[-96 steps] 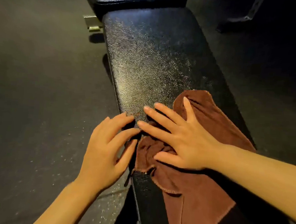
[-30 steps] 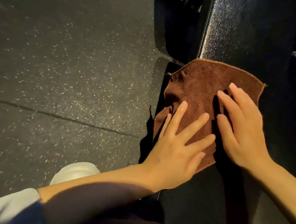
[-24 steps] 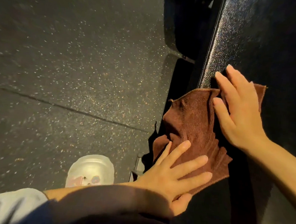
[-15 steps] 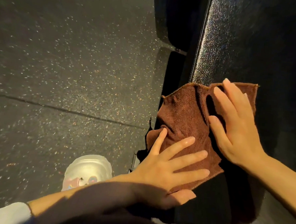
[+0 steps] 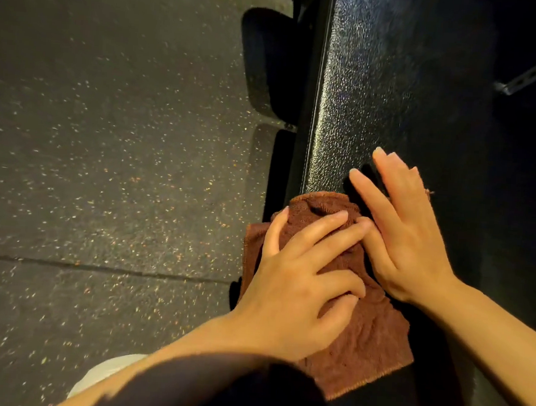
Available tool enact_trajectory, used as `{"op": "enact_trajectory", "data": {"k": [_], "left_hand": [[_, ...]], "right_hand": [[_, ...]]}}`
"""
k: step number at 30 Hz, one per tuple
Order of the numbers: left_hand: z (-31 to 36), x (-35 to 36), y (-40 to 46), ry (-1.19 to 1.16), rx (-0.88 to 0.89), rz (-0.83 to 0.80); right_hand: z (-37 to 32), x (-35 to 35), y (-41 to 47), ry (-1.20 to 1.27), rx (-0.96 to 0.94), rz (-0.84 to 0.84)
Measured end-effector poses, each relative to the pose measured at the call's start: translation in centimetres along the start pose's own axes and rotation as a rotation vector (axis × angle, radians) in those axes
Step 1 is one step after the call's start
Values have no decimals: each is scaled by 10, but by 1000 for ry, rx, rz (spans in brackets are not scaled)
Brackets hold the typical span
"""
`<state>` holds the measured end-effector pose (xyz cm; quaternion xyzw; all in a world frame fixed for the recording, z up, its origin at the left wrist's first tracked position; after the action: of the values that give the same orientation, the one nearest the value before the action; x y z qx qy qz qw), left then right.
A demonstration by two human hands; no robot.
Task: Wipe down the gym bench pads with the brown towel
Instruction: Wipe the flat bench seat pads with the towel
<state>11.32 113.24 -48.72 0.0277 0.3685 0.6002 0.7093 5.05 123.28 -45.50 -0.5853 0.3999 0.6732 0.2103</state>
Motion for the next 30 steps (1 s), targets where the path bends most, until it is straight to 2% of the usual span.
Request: {"op": "enact_trajectory", "data": {"k": [7, 15, 19, 24, 30], "left_hand": [[-9, -5, 42, 145, 19, -16], [-19, -5, 131, 532, 188, -73], [-21, 9, 175, 662, 307, -158], [-37, 29, 249, 808, 290, -357], [-46, 47, 333, 871, 331, -417]], "right_hand": [[41, -12, 28, -22, 64, 96], [110, -30, 55, -116, 258, 188], [145, -41, 69, -182, 325, 225], [198, -53, 86, -262, 449, 234], [269, -64, 114, -256, 627, 189]]}}
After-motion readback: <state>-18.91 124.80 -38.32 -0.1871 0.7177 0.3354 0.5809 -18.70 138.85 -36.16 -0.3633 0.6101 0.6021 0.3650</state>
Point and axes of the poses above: each hand's wrist, its own y-axis towards the middle knuckle, its own x-axis out of the palm, z = x × y, the point moved 10 cm from there along y, towards the middle knuckle, and after that the axes turned 3 degrees about -x, right-handed, at the moved point
